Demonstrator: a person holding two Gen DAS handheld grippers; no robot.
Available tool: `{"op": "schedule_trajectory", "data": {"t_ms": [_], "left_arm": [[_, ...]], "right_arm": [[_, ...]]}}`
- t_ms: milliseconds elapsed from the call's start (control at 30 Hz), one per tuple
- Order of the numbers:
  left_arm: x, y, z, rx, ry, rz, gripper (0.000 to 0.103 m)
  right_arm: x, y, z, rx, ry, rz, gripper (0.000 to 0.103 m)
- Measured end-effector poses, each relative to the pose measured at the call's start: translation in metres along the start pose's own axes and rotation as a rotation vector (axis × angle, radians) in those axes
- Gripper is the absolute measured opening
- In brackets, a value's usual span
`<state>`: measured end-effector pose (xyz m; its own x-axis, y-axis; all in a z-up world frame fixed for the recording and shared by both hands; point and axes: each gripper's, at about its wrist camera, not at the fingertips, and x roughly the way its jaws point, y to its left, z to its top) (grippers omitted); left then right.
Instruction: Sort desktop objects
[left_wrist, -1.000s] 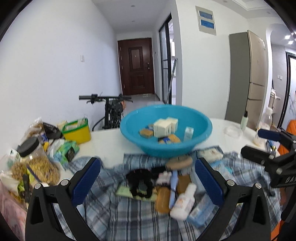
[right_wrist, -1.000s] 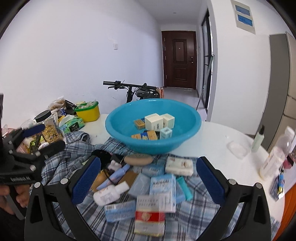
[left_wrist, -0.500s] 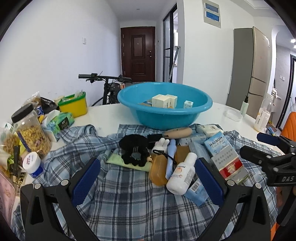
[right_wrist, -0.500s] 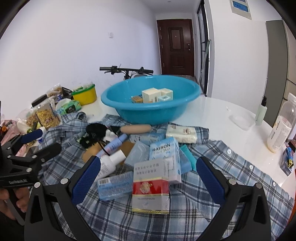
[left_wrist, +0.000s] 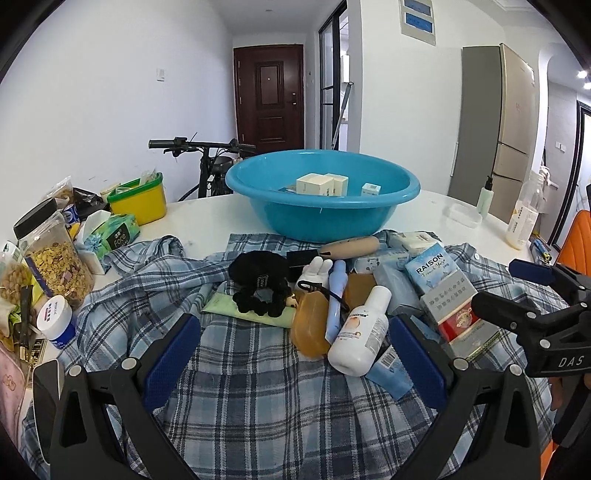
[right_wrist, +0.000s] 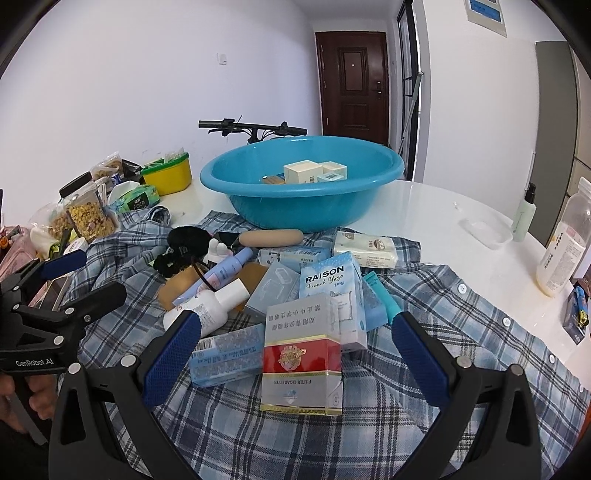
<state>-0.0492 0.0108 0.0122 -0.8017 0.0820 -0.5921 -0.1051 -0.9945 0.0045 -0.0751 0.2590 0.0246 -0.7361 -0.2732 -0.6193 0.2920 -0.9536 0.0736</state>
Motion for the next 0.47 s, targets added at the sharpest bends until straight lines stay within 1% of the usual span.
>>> {"op": "schedule_trajectory", "data": {"t_ms": [267, 467], "left_arm": [[0.0024, -0.0007, -0.0023, 0.002, 0.008, -0.007, 0.103], [0.0020, -0.0015, -0.0020, 0.016, 0.006, 0.003, 0.103]], "right_arm": [[0.0030, -0.0006, -0.0027, -0.001, 0.008, -0.007, 0.103], [0.0020, -0.0022, -0.0050, 0.003, 0.007, -0.003, 0.103]]}}
